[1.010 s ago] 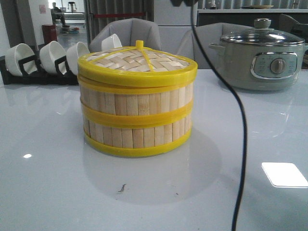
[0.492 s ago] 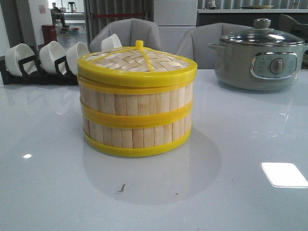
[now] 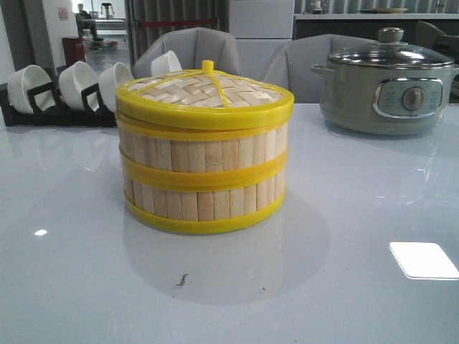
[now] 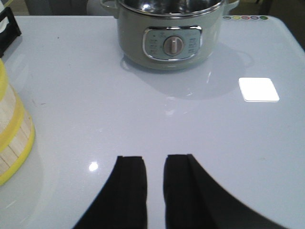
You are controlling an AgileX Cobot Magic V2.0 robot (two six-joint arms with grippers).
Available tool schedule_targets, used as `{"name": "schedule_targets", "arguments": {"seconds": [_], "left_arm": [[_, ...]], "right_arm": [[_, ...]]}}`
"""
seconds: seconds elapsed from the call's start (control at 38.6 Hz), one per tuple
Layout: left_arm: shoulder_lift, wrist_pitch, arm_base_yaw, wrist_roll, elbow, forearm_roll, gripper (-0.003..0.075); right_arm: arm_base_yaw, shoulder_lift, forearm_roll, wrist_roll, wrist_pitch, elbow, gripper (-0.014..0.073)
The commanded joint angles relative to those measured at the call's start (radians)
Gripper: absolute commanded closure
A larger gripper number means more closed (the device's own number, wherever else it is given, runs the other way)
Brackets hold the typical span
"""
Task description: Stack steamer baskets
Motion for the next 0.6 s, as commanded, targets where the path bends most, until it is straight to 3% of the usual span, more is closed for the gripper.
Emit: {"name": "schedule_targets", "arguments": {"seconds": [0.0,0.28,0.49,0.57], "left_arm": [[-0.001,-0.085,-0.001,-0.008,-0.029,0.004,0.0633],[-0.001,-0.085,-0.001,-0.008,-0.029,0.004,0.0633],[-0.001,-0.085,-0.001,-0.008,-0.029,0.004,0.0633],[-0.001,-0.085,-0.001,-0.008,-0.029,0.004,0.0633]], "right_arm": [[-0.038,-0.093,-0.002,-0.004,-0.101,0.034,0.035],[-0.055,-0.317,-0.002,-0.004,-0.102,0.175,0.035],[-0.074,-0.377,-0.002,-0.004,-0.098,0.218,0.0352],[-0.074,-0.377,-0.002,-0.004,-0.098,0.218,0.0417]]}}
